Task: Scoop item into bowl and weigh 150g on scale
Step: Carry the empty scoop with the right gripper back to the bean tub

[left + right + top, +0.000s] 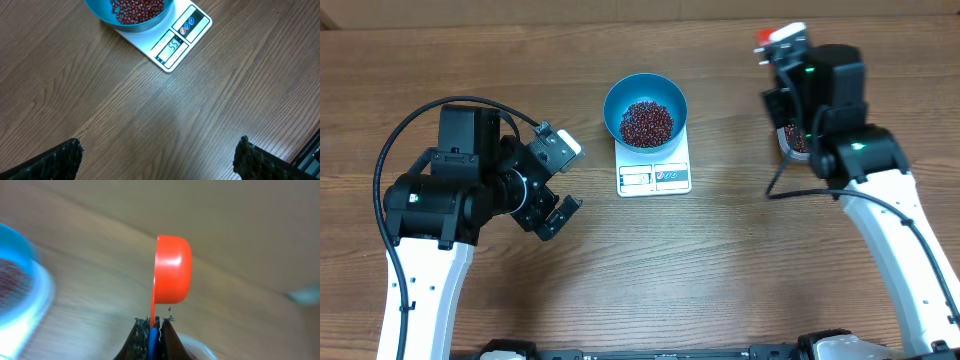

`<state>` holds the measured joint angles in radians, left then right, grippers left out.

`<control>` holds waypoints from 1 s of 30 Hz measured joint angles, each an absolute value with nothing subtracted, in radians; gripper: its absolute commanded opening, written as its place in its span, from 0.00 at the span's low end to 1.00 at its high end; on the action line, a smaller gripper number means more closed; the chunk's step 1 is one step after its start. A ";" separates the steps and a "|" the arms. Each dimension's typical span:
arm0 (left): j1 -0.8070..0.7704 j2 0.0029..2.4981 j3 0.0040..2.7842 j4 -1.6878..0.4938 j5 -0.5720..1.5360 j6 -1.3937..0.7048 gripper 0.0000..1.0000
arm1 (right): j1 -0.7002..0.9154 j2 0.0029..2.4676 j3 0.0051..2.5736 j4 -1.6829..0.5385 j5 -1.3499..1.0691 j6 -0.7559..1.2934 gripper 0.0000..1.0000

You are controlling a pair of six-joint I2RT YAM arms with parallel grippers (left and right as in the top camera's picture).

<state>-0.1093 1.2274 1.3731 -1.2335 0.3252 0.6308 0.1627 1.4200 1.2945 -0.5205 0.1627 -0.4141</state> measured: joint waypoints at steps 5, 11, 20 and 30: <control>-0.110 1.227 1.373 -1.234 0.325 0.631 1.00 | 0.083 1.446 1.295 -0.614 0.285 -0.455 0.04; -0.109 1.227 1.373 -1.234 0.325 0.631 1.00 | 0.019 1.517 1.295 -0.665 0.338 -0.473 0.04; -0.109 1.227 1.373 -1.234 0.325 0.631 1.00 | 0.013 1.607 1.295 -0.770 0.353 -0.476 0.04; -0.109 1.227 1.373 -1.234 0.325 0.631 1.00 | -0.065 1.694 1.295 -0.781 0.356 -0.476 0.04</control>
<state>-0.1093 1.2274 1.3731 -1.2335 0.3252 0.6312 -0.0650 1.6939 1.2953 -0.7815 0.3557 -0.4759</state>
